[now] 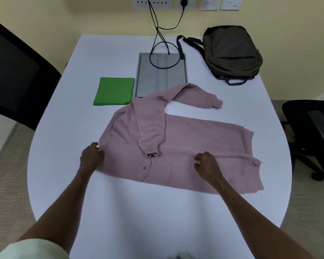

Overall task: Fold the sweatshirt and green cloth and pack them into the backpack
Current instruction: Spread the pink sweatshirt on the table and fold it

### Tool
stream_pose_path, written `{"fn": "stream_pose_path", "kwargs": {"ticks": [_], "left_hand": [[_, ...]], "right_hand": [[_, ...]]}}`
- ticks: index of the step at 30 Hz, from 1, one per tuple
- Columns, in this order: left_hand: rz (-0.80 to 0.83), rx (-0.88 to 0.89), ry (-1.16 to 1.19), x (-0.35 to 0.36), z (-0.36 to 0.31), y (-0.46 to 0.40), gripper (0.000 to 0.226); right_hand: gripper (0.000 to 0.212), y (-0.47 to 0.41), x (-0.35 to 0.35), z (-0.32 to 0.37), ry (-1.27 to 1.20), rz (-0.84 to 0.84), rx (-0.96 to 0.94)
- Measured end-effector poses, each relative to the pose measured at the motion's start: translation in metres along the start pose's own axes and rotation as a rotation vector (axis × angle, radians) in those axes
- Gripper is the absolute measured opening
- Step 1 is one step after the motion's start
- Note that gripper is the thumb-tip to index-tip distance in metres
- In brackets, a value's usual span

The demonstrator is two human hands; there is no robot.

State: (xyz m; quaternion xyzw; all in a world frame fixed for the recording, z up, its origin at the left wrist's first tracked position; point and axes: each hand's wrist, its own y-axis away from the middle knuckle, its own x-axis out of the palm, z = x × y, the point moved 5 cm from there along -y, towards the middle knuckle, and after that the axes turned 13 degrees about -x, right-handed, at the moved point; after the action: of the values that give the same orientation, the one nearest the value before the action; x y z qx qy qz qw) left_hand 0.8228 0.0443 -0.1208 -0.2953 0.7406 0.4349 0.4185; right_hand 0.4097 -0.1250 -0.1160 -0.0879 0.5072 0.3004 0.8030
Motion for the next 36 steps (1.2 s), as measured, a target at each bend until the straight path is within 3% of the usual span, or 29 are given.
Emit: {"fn": "stream_pose_path", "kwargs": {"ticks": [6, 9, 12, 14, 19, 22, 25, 28, 33, 36], "left_hand": [[0.087, -0.156, -0.091, 0.004, 0.007, -0.024, 0.047], [0.066, -0.108, -0.052, 0.001, 0.001, -0.024, 0.047], [0.066, -0.032, 0.016, -0.006, -0.01, -0.018, 0.045], [0.092, -0.009, 0.052, -0.01, -0.016, -0.014, 0.055], [0.168, -0.002, 0.072, -0.013, -0.02, -0.014, 0.045], [0.213, 0.005, 0.05, -0.016, -0.018, -0.013, 0.042], [0.266, 0.037, 0.077, -0.023, -0.016, -0.009, 0.048], [0.336, 0.052, 0.206, -0.035, -0.005, -0.007, 0.059], [0.572, 0.088, 0.445, -0.043, 0.014, -0.002, 0.043], [0.563, 0.058, 0.242, -0.037, 0.034, -0.008, 0.039]], "right_hand": [[0.032, 0.031, -0.008, -0.054, -0.071, -0.174, 0.214], [0.035, 0.047, -0.017, -0.076, -0.076, -0.238, 0.337], [0.039, 0.044, -0.021, -0.077, -0.003, -0.249, 0.188], [0.044, 0.03, -0.018, -0.063, 0.045, -0.211, 0.013], [0.066, -0.027, 0.001, 0.0, 0.131, 0.034, -0.24], [0.069, -0.051, 0.022, 0.02, 0.201, 0.204, -0.2], [0.044, -0.065, 0.025, 0.016, 0.286, 0.127, -0.18], [0.035, -0.072, 0.02, 0.004, 0.18, 0.093, -0.128], [0.027, -0.08, 0.005, -0.011, -0.011, 0.198, -0.073], [0.033, -0.078, -0.001, -0.022, -0.046, 0.3, -0.055]]}}
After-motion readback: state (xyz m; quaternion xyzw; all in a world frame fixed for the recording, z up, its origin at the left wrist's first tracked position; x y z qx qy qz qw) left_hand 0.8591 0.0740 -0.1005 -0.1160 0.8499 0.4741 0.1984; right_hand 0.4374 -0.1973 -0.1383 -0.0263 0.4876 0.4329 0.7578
